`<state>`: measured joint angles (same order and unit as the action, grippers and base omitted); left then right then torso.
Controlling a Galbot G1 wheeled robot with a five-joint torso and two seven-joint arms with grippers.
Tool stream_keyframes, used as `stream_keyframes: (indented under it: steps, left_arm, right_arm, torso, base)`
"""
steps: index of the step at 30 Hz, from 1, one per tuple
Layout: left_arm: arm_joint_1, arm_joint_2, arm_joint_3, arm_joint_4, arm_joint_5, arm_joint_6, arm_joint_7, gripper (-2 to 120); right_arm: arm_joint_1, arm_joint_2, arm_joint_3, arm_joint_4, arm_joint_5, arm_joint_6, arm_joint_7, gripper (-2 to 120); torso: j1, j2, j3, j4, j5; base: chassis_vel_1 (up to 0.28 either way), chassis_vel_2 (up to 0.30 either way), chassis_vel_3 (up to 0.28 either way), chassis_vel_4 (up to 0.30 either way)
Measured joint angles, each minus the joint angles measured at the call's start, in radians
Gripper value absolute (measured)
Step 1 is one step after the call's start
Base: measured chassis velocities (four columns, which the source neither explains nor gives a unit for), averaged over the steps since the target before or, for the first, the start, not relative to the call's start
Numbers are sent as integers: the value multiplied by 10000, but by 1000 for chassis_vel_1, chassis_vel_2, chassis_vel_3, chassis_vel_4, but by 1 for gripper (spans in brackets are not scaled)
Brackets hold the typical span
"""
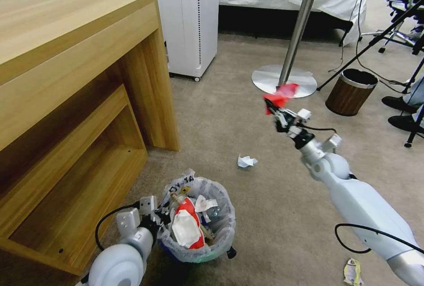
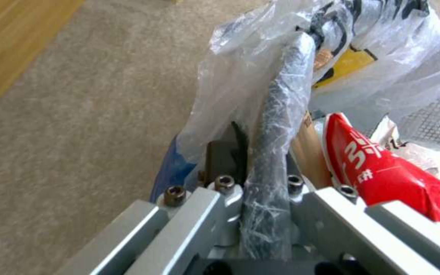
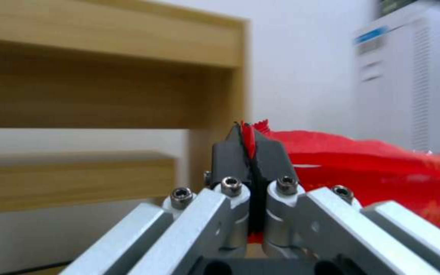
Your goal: Pick up the trash bin and place the garbage on the floor into it.
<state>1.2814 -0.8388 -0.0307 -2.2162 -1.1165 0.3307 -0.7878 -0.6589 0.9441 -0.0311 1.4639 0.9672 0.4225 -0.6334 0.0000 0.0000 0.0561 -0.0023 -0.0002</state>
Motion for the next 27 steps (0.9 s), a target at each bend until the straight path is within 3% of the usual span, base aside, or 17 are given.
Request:
stream_keyframes:
  steps: [6,12,27]
  left_arm:
    - [-939,-45,431,146,-515,-25,-414,0]
    - [-1333,127,536,149,-876,-54,-579,0]
    - [-1033,-58,584,295,-500,-54,-616,0]
  right_arm:
    - [43,621,-1684,96,-224,-57,320,0]
    - [-268,942,-2486,481,-276,-251,864,0]
    - [-1393,-66,-4255,3028,93,-720,2467,0]
  torso:
    - [0,-1,0,3,-1]
    - [0,0,0,3,-1]
    - [0,0,-2,2,1]
  base:
    - [0,0,0,0]
    - [0,0,0,0]
    - [0,0,0,0]
